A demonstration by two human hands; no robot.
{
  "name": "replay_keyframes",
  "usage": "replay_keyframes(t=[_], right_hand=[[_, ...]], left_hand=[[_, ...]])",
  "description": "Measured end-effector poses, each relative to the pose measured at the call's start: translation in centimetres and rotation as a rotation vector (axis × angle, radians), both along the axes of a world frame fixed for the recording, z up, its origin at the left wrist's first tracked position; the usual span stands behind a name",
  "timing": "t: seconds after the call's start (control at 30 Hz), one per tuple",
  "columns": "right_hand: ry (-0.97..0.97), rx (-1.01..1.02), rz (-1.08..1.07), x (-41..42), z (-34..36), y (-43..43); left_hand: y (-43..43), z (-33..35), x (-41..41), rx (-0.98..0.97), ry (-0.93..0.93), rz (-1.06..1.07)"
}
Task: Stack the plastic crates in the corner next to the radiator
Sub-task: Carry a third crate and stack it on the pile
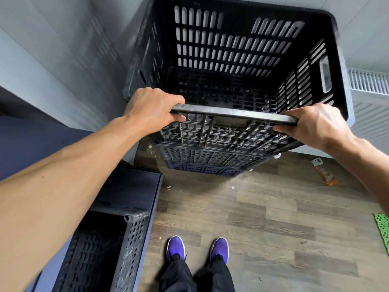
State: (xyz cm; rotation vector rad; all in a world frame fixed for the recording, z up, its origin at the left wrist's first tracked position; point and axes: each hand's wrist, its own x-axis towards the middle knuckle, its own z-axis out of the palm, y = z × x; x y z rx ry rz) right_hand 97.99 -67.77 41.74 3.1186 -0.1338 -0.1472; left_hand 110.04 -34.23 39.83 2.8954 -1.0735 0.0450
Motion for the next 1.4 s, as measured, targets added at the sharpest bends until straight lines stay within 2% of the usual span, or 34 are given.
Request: replay_keyframes(t=[0.13, 0.37, 0.5, 0.73, 0.97, 1.4], right_hand=[[-0.008, 0.017, -0.007, -0.6, -0.3, 0.1], [0.093, 0.001, -0.061, 0.5, 0.0, 0.2], [0.149, 0.037, -0.055, 1.0, 1.2, 0.1], [0.128, 0.055, -0.021, 0.7, 0.7, -0.7], [0.095, 0.038, -0.018, 0.5, 0.1, -0.7], [0.041, 0.028, -0.031, 0.2, 0.0, -0.7]], left_hand=[[0.2, -0.1, -0.4, 0.009, 0.014, 0.015], [-1.3, 1.0, 0.7, 0.155, 0.184, 0.122], [-1.8, 2.0, 0.9, 0.155, 0.286, 0.154], [-1.7, 2.8, 0.4, 0.141, 0.298, 0.157], [-1.5, 2.4, -0.9, 0.101, 0.217, 0.170], [-1.7, 2.6, -0.4, 0.149, 0.184, 0.142]])
